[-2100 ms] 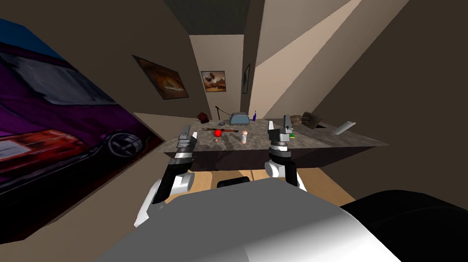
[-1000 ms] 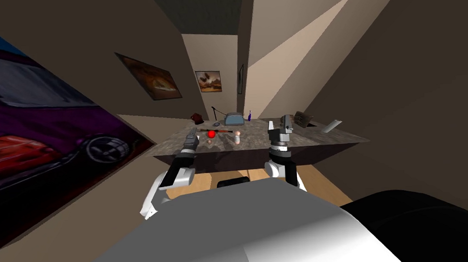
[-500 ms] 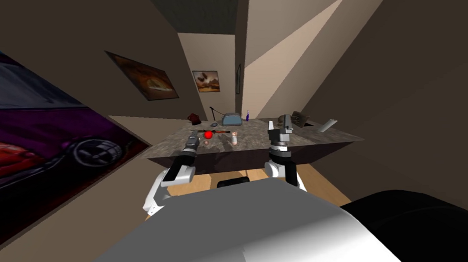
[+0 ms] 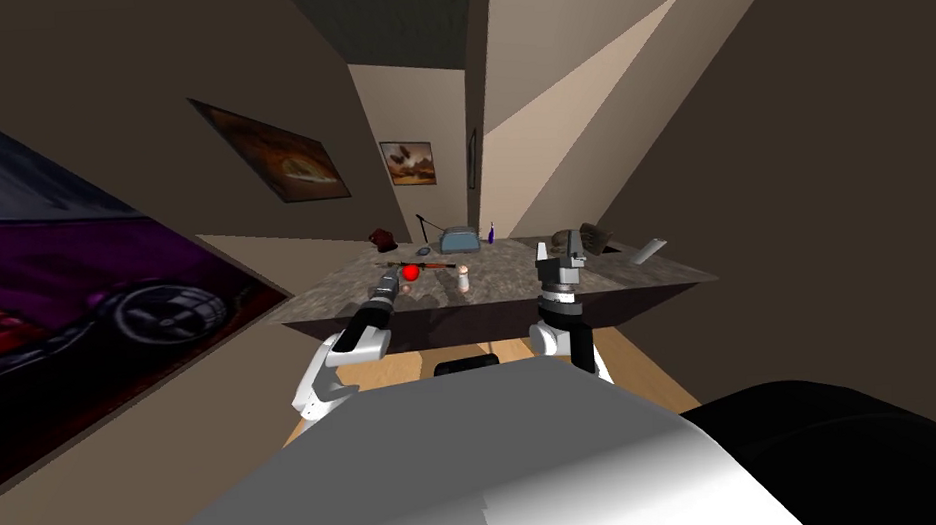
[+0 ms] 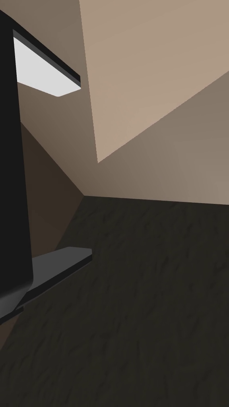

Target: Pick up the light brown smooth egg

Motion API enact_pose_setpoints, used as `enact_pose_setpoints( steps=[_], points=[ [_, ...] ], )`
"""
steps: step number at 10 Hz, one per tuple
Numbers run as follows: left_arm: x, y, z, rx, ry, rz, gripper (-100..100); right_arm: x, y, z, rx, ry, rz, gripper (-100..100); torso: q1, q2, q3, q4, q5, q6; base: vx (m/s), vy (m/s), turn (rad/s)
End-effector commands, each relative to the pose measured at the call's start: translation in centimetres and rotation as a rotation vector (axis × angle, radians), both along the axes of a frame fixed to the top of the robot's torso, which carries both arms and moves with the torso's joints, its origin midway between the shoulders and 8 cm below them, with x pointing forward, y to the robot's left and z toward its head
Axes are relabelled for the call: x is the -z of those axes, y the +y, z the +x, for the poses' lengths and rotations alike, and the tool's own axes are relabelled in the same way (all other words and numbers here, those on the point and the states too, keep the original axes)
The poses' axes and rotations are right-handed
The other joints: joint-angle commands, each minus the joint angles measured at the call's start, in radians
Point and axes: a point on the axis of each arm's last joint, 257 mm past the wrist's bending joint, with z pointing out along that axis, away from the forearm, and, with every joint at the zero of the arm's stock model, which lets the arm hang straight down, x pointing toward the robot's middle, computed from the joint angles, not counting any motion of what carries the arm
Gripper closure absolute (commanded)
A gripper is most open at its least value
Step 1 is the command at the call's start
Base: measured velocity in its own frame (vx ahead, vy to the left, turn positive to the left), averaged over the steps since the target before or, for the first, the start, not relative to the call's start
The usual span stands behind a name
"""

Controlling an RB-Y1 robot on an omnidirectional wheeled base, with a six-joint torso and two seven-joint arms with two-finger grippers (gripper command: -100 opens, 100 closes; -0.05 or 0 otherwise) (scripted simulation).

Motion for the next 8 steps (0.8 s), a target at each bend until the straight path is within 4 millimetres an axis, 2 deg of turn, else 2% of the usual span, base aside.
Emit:
enact_pose_setpoints(
  steps=[1, 2, 3, 5, 6, 8],
  points=[
    [0.9, 0.3, 0.2, -0.011, 0.034, 0.005, -100, 0.0, 0.0, 0.0, 0.000, 0.000, 0.000, 0, 0.000, 0.000, 0.000, 0.000, 0.000, 0.000, 0.021, -0.041, -0.023],
    [2.1, 1.0, 0.6, -0.026, 0.076, 0.017, -100, 0.0, 0.0, 0.0, 0.000, 0.000, 0.000, 0, 0.000, 0.000, 0.000, 0.000, 0.000, 0.000, 0.026, -0.052, -0.044],
    [2.4, 1.1, 0.6, -0.029, 0.086, 0.017, -100, 0.0, 0.0, 0.0, 0.000, 0.000, 0.000, 0, 0.000, 0.000, 0.000, 0.000, 0.000, 0.000, 0.022, -0.047, -0.015],
    [4.9, 2.6, 1.2, -0.060, 0.171, 0.040, -100, 0.0, 0.0, 0.0, 0.000, 0.000, 0.000, 0, 0.000, 0.000, 0.000, 0.000, 0.000, 0.000, 0.038, -0.066, -0.054],
    [5.3, 2.8, 1.1, -0.066, 0.188, 0.039, -100, 0.0, 0.0, 0.0, 0.000, 0.000, 0.000, 0, -0.001, -0.001, -0.001, 0.000, 0.000, 0.000, 0.035, -0.053, -0.008],
    [7.8, 4.5, 1.3, -0.097, 0.272, 0.063, -100, 0.0, 0.0, 0.0, 0.000, 0.000, 0.000, 0, 0.000, -0.001, 0.000, 0.000, 0.000, 0.000, 0.048, -0.052, -0.044]
  ],
)
